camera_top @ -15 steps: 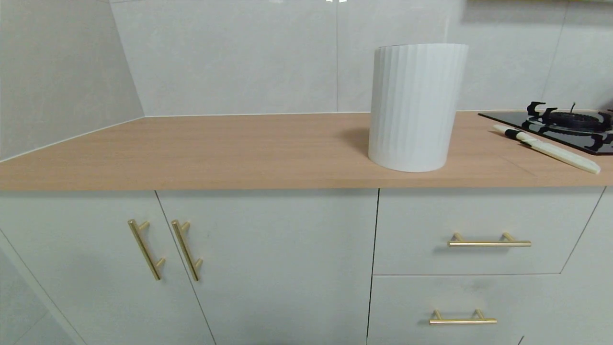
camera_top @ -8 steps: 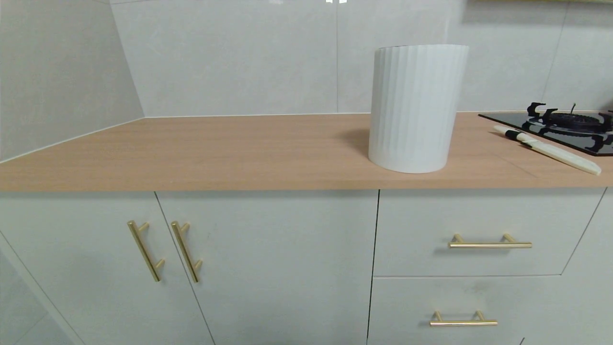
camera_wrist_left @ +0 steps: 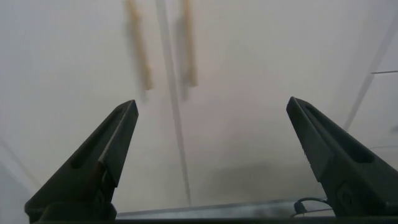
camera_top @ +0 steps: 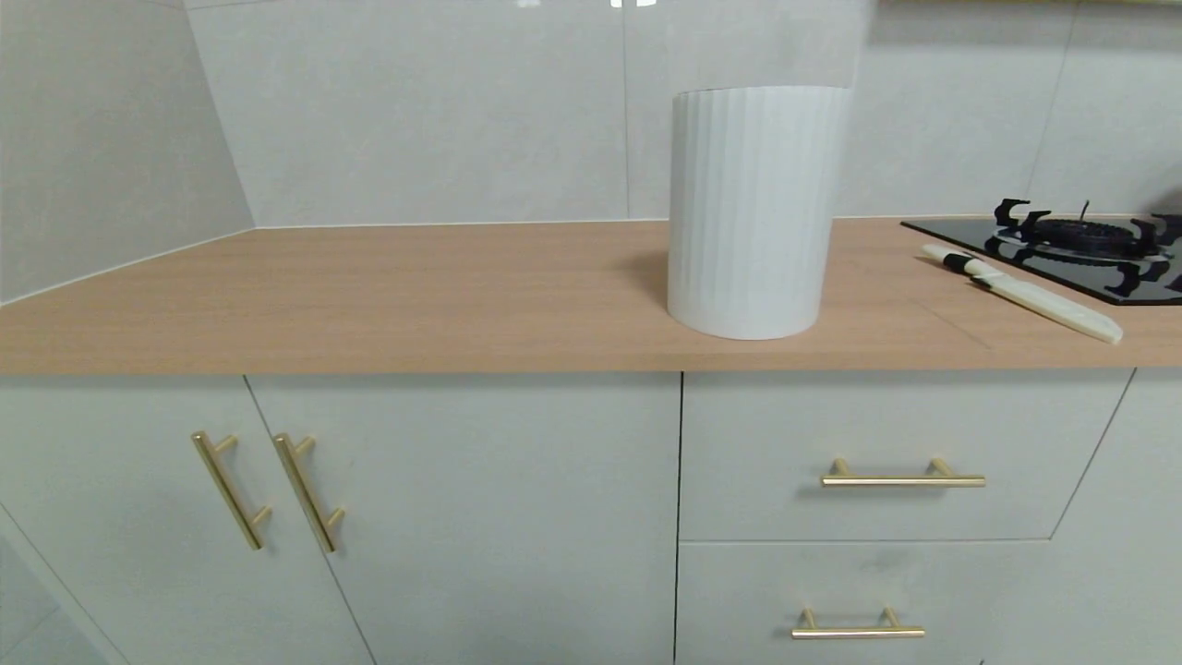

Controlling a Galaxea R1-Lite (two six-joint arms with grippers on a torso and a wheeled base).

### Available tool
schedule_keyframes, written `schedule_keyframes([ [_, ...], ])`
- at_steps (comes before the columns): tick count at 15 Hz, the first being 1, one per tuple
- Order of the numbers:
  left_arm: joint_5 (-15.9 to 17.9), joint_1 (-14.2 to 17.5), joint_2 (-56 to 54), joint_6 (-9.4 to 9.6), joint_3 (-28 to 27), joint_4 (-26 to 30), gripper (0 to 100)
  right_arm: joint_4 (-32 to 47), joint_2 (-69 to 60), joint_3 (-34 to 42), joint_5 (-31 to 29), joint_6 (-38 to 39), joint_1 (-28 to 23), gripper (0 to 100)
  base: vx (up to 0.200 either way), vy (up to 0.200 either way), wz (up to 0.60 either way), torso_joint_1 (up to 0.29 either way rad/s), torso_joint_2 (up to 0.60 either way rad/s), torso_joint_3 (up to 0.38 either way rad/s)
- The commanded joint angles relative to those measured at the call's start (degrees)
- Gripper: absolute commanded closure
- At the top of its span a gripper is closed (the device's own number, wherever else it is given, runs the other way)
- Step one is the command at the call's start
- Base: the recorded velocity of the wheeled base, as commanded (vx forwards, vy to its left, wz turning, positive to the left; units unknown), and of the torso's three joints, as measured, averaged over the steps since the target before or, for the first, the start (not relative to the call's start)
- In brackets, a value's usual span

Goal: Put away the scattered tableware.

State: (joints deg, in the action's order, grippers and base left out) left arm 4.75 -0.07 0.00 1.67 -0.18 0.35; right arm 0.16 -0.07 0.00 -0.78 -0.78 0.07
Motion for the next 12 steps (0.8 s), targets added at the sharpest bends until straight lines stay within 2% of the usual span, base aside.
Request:
schedule_keyframes([
  [1, 0.0, 0.0, 0.0, 0.0, 0.0, 0.0, 0, 0.0, 0.1, 0.0, 0.0, 0.0, 0.0, 0, 0.0, -0.2, 0.0, 0.002, 0.0, 0.002],
  [5, 0.0, 0.0, 0.0, 0.0, 0.0, 0.0, 0, 0.0, 0.1, 0.0, 0.0, 0.0, 0.0, 0, 0.0, -0.2, 0.0, 0.004, 0.01, 0.002],
  [12, 0.0, 0.0, 0.0, -0.09, 0.0, 0.0, 0, 0.0, 0.1, 0.0, 0.0, 0.0, 0.0, 0, 0.0, 0.0, 0.0, 0.0, 0.0, 0.0],
])
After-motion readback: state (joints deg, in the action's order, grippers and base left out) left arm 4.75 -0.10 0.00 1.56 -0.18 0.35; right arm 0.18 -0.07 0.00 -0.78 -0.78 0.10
